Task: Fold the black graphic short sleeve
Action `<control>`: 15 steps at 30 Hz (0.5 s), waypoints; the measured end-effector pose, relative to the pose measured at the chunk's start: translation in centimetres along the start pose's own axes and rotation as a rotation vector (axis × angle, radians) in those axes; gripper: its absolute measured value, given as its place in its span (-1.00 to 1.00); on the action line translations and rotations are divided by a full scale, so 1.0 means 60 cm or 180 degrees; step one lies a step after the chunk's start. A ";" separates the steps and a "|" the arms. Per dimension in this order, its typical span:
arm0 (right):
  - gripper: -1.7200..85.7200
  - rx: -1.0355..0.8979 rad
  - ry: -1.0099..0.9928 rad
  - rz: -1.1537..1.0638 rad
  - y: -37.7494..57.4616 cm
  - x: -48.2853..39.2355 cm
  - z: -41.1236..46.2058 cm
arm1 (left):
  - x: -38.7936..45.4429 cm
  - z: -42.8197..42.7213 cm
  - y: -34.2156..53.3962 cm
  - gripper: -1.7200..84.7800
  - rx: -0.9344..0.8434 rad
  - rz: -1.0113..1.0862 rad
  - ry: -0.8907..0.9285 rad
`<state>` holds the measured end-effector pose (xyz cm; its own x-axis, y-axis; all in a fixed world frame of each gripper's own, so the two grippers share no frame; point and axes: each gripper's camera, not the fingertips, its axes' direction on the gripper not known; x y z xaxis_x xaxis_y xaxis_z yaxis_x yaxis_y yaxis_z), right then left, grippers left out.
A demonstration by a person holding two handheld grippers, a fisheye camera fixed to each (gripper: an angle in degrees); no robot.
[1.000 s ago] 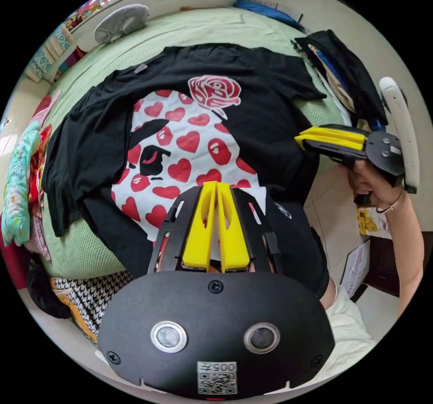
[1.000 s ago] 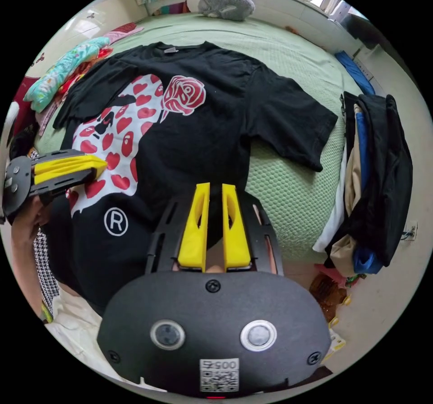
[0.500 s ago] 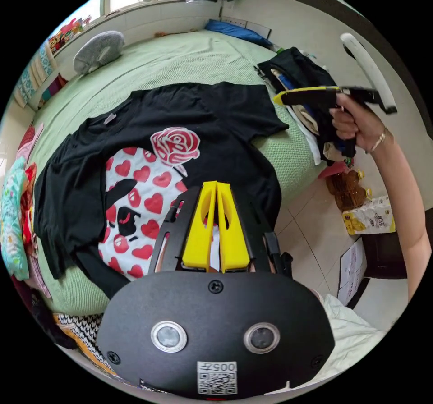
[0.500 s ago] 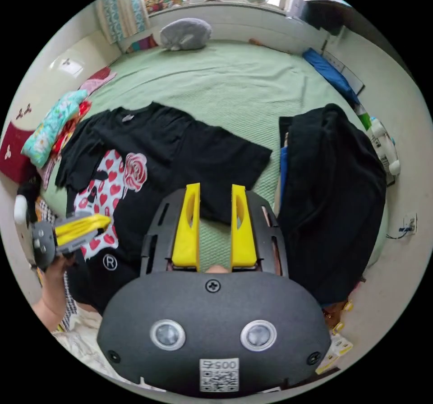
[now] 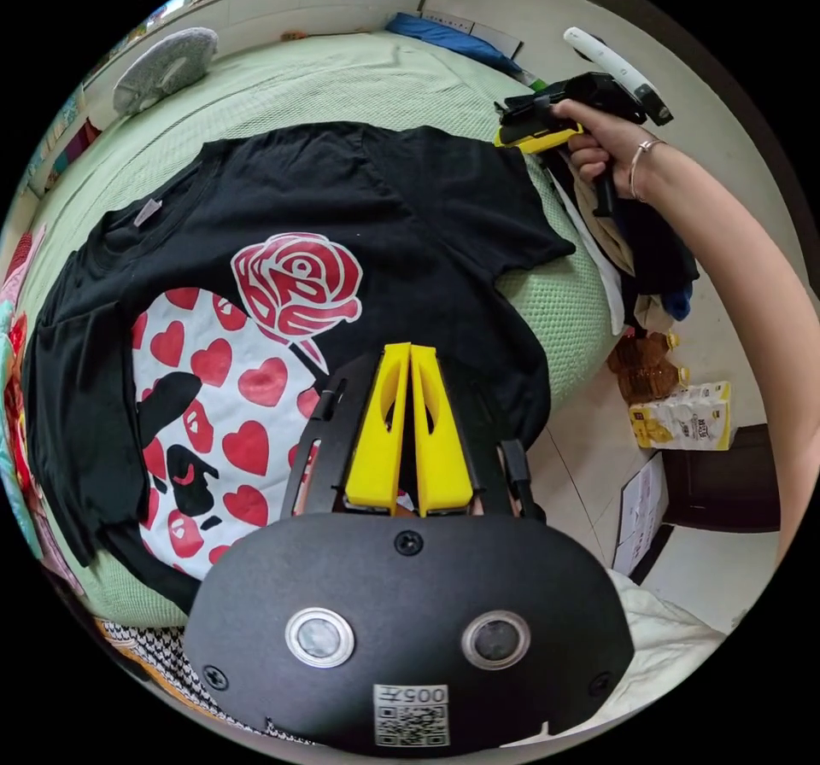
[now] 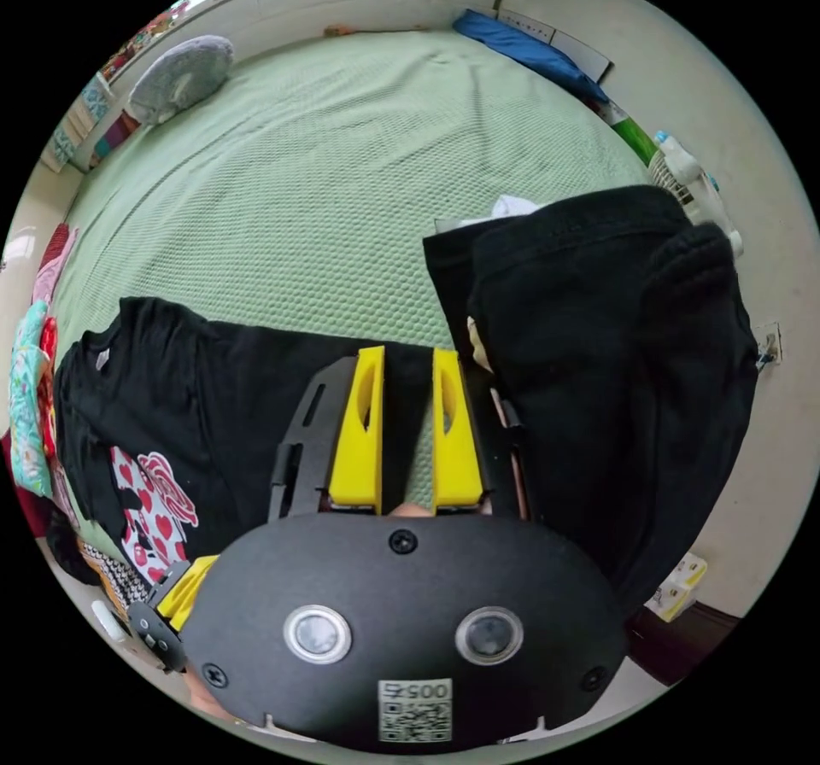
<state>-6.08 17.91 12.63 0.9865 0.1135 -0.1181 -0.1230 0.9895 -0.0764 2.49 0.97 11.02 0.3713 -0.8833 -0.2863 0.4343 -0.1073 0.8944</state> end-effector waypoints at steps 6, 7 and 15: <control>-0.98 0.0239 -0.0156 0.0001 0.028 -0.004 -0.037 | -0.023 -0.001 0.012 -0.97 0.0062 -0.0009 0.0043; -0.98 0.0300 -0.0187 -0.0025 0.037 -0.007 -0.054 | -0.026 -0.004 0.017 -0.97 0.0065 0.0005 0.0036; -0.98 0.0629 -0.0263 -0.0503 0.116 -0.077 -0.183 | -0.063 -0.055 0.078 -0.97 0.0211 0.0028 -0.0040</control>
<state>-12.67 23.31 1.79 0.9983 -0.0447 -0.0381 0.0486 0.9929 0.1084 5.82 5.35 15.14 0.3643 -0.8900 -0.2743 0.3756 -0.1291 0.9178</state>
